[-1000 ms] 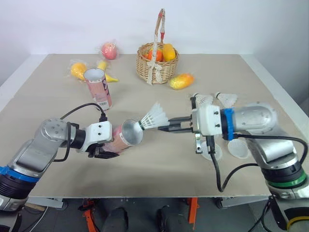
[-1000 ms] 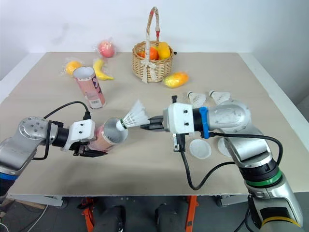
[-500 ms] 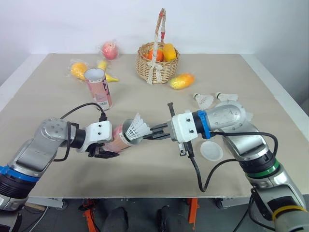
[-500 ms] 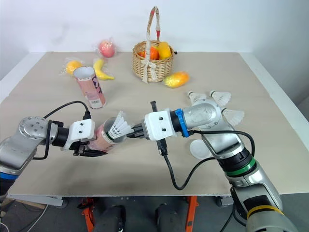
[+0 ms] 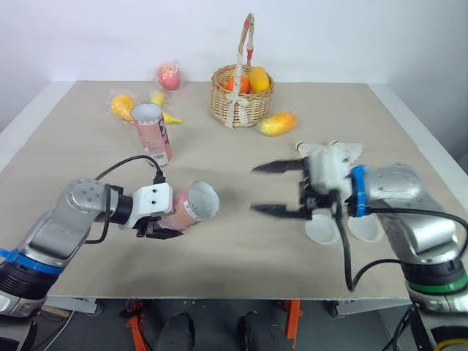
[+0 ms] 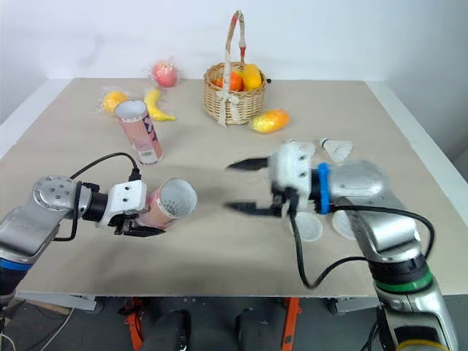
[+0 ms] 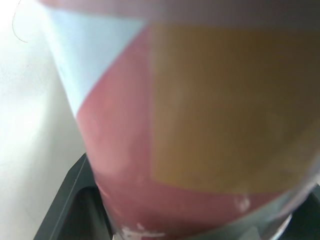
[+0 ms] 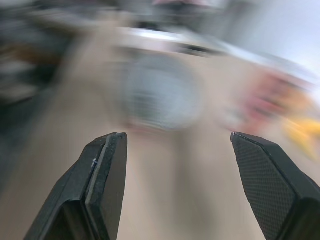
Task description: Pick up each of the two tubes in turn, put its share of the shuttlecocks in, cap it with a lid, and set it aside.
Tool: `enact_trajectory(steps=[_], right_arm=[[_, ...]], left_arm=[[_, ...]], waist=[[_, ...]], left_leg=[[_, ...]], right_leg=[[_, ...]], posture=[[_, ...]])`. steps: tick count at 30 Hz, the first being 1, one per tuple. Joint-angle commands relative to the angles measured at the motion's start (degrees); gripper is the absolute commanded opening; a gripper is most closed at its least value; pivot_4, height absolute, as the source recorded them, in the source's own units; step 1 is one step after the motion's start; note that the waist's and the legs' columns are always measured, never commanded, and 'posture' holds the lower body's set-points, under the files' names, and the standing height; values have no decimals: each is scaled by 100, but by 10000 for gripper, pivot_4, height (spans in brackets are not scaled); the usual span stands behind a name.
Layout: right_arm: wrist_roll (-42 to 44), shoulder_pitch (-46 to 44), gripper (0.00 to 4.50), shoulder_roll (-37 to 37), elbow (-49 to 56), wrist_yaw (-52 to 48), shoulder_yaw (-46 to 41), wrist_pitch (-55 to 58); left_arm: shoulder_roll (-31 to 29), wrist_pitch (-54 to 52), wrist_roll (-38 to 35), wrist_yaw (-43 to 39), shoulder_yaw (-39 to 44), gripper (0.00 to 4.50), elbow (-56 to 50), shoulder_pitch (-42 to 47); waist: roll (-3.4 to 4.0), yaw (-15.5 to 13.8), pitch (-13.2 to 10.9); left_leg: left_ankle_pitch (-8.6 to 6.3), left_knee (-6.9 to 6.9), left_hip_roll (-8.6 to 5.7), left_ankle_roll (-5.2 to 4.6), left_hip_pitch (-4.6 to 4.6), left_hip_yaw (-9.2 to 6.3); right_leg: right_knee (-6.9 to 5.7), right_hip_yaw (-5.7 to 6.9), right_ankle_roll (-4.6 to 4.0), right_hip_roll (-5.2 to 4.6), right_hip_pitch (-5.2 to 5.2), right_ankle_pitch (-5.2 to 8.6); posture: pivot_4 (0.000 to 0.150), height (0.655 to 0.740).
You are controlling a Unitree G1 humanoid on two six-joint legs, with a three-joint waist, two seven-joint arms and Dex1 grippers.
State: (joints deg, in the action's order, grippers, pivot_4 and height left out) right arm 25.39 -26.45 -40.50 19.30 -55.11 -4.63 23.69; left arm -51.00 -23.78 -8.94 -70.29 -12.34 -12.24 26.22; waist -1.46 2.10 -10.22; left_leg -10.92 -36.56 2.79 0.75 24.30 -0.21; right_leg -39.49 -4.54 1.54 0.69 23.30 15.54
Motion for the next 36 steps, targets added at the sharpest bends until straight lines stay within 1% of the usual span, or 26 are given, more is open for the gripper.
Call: enact_trajectory(steps=[1,2,5,8,10,13,17,20,25,27,28,31,32,33,34,36], right_arm=[[-174,479,35595,183,10,1205,-829,424],[-136,775,35595,295,62,1478,-1026,614],[-258,1464,35595,621,167,2107,-1246,787],[-317,1780,35595,884,138,2487,-1336,723],[-461,1887,35595,987,-86,2657,-1310,567],[-594,1813,35595,1098,-504,2817,-1233,384],[-735,1637,35595,1121,-965,2795,-1090,103],[-890,1398,35595,1112,-1431,2791,-967,-88],[-1402,901,35595,1047,-2220,2830,-521,-422],[-1619,620,30468,1014,-2635,2899,-393,-611],[-1678,514,28699,1003,-2790,2904,-359,-676],[-1615,413,14614,993,-2875,2729,-374,-797],[-1558,428,8178,978,-2796,2628,-381,-805],[-1493,462,3294,964,-2657,2537,-392,-778],[-1457,485,473,948,-2537,2482,-396,-733],[-1375,507,473,904,-2293,2370,-401,-594]], left_arm=[[-41,15,-3,-3,40,29212,-36,-66],[-40,5,-20,-1,54,29212,-22,-75],[-14,34,-21,-4,54,29212,64,-67],[16,83,1,-33,28,29212,146,-1],[37,118,19,-54,16,29212,220,56],[64,201,58,-56,-1,29212,302,89],[95,225,44,-42,2,29212,325,113],[102,230,47,-37,5,29212,333,133],[106,202,2,-29,45,29212,297,141],[104,179,-18,-20,67,29212,272,140],[99,173,-18,-10,75,29212,263,137],[62,142,-27,15,109,29212,199,96],[39,126,-36,24,131,29212,162,64],[18,104,-41,38,152,29212,130,33],[4,91,-42,47,166,29212,108,10],[-13,77,-42,54,179,29212,79,-20]], waist=[[0,-6,0],[0,-8,1],[1,-17,2],[12,-4,4],[14,9,5],[13,30,5],[13,47,5],[14,49,5],[14,47,5],[14,50,5],[14,51,4],[13,42,4],[13,42,4],[13,44,4],[13,45,4],[14,48,4]], left_leg=[[0,0,0,0,0,0],[0,2,-2,0,0,3],[-1,6,-2,1,-1,3],[-1,9,-3,0,-3,8],[0,8,-3,-1,-9,15],[10,2,-3,-15,-10,19],[16,2,-6,-25,-9,25],[17,2,-6,-26,-10,27],[17,4,-6,-26,-7,25],[17,5,-8,-26,-7,29],[17,5,-8,-26,-7,29],[17,5,-8,-26,-7,28],[17,6,-8,-26,-6,26],[17,8,-9,-26,-6,26],[16,10,-8,-26,-5,27],[15,12,-8,-26,-4,27]], right_leg=[[0,0,0,0,-2,0],[0,-4,0,-1,0,0],[0,-7,-3,0,2,3],[0,-13,10,0,4,9],[0,-19,15,1,2,3],[1,-22,20,1,0,-12],[2,-31,25,0,1,-20],[2,-32,26,1,2,-22],[2,-32,25,1,3,-18],[3,-35,26,0,4,-19],[3,-36,27,0,5,-19],[3,-35,27,0,4,-20],[4,-33,26,0,4,-17],[4,-34,26,0,4,-16],[4,-35,24,0,5,-14],[5,-35,21,0,6,-12]], posture=[[1500,7400],[1500,7400],[1500,7400],[1500,7400],[1500,7400],[1500,7400],[1500,7400],[1500,7400],[1500,7400],[1500,7400],[1500,7400],[1500,7400],[1500,7400],[1500,7400],[1500,7400],[1500,7400]])
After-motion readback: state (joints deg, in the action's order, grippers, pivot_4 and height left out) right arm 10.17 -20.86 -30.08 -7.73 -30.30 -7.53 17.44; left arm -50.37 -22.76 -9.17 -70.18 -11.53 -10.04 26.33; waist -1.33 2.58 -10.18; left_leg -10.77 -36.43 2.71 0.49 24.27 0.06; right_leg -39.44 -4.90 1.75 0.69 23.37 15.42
